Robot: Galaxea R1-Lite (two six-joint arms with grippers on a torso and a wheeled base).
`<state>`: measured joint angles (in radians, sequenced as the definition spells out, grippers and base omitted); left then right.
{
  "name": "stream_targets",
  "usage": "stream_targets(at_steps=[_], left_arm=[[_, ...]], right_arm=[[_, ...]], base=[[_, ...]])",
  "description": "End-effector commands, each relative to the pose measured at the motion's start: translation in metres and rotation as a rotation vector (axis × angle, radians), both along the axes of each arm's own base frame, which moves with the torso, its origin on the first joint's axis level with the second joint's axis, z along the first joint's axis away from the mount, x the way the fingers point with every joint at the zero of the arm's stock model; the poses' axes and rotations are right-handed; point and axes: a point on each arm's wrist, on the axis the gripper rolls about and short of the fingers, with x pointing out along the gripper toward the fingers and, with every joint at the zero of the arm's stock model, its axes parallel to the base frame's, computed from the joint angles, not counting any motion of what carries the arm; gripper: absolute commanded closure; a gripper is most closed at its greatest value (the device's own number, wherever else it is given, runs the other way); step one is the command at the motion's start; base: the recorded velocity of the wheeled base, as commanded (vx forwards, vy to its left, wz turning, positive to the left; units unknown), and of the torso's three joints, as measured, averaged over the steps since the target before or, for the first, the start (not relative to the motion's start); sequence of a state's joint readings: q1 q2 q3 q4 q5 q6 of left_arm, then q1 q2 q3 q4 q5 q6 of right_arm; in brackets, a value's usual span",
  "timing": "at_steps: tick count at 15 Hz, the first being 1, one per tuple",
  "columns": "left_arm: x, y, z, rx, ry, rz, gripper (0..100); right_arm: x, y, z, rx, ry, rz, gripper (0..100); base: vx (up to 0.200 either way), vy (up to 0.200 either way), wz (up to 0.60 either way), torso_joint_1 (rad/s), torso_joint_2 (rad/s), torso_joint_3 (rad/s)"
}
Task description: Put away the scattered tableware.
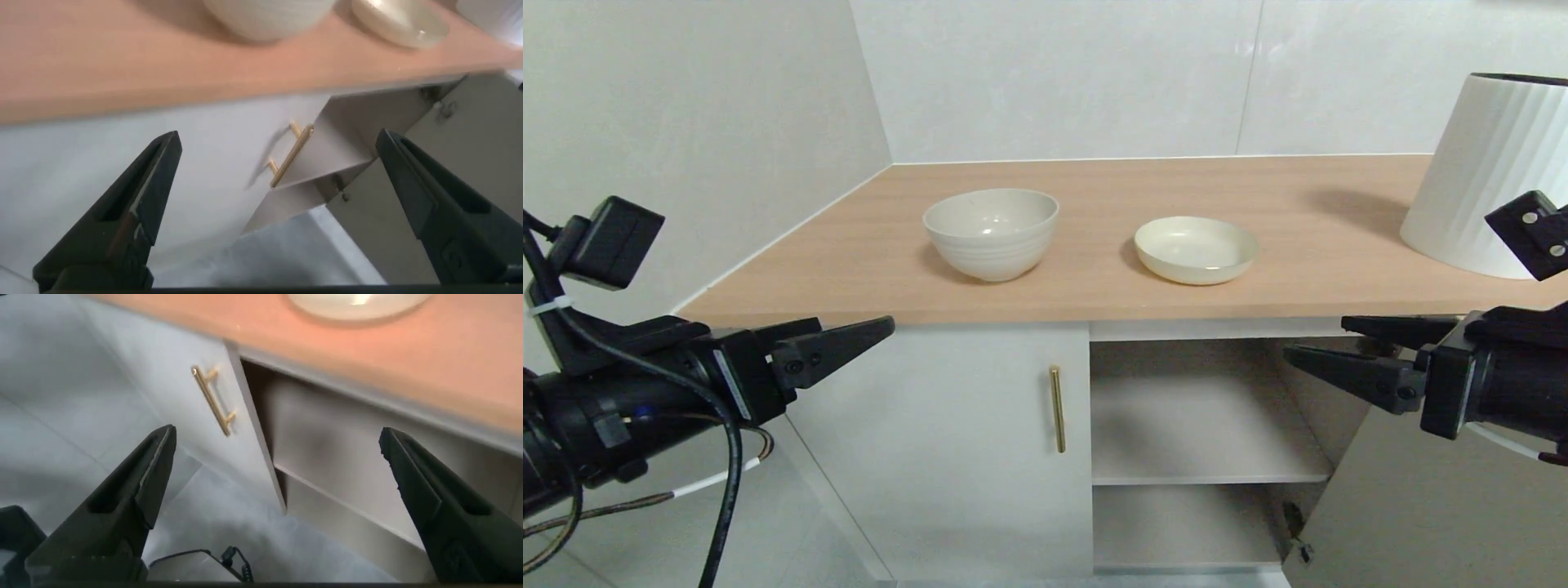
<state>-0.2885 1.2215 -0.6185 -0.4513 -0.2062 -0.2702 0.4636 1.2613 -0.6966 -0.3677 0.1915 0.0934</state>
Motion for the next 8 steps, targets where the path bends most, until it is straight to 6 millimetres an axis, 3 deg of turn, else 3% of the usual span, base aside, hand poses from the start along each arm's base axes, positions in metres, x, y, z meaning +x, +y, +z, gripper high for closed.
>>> stream_targets(at_steps=[1,8], left_arm=[[0.0009,-0.0003,-0.0009,0.000,0.005,-0.001,0],[0.0009,-0.0003,-0.0009,0.000,0.005,-0.002,0]], right_arm=[[0.0002,0.0000,-0.0008,-0.003,0.003,0.000,0],[-0.0008,-0.0005,0.0001,-0.001,-0.001,0.000,0]], base=[[0.000,0.000,0.00,0.168,-0.48,-0.315],[0.000,0.000,0.00,0.177,-0.47,-0.293]])
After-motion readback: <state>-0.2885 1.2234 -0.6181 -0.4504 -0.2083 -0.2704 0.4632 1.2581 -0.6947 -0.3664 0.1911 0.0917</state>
